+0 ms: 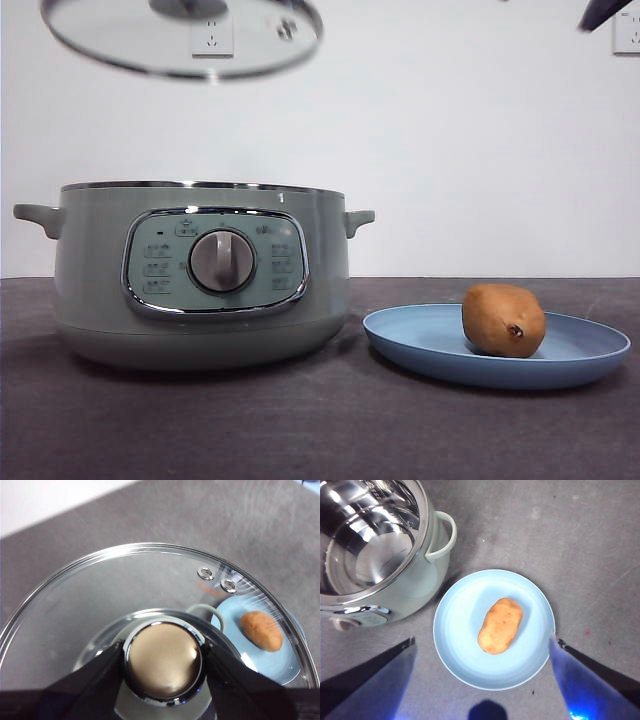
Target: Take the potato out from the steamer,put the potato on the plate,close the lid
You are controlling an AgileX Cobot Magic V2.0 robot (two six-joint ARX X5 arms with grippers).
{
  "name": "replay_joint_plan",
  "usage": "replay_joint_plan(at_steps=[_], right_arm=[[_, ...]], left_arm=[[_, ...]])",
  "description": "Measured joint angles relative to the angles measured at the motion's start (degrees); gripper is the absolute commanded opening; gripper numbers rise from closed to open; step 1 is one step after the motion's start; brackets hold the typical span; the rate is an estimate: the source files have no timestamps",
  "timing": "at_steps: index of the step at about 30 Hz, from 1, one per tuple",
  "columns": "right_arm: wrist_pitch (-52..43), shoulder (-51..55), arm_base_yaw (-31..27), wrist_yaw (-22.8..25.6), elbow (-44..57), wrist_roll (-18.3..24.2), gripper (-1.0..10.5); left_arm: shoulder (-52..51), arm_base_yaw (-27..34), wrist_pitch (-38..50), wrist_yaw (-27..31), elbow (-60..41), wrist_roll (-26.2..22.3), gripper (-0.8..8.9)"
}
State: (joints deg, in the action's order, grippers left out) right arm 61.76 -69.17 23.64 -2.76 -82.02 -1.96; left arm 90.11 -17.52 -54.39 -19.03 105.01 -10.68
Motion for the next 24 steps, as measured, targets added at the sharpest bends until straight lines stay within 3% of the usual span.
replay_joint_plan(at_steps=[9, 13, 16, 24], right_arm=[[3.74, 3.15, -2.60, 0.39, 0.00, -0.20, 4.4], [5.57, 3.15, -2.86, 2.75, 0.00, -0.22, 4.4], [5.81, 3.15, -2.99, 2.95, 0.00, -0.24, 4.4], [5.88, 3.17, -2.99, 2.95, 0.00, -0.44, 4.4]], left_arm=[[-0.48, -3.58, 14.93, 0.42, -17.53, 1.33, -0.07], [-0.59, -4.28, 20.04, 3.32, -26.47, 1.90, -0.08], [-1.49, -4.42, 20.96, 6.40, -27.50, 2.84, -0.08], [-1.86, -4.42, 19.17, 7.69, -27.50, 2.82, -0.08]])
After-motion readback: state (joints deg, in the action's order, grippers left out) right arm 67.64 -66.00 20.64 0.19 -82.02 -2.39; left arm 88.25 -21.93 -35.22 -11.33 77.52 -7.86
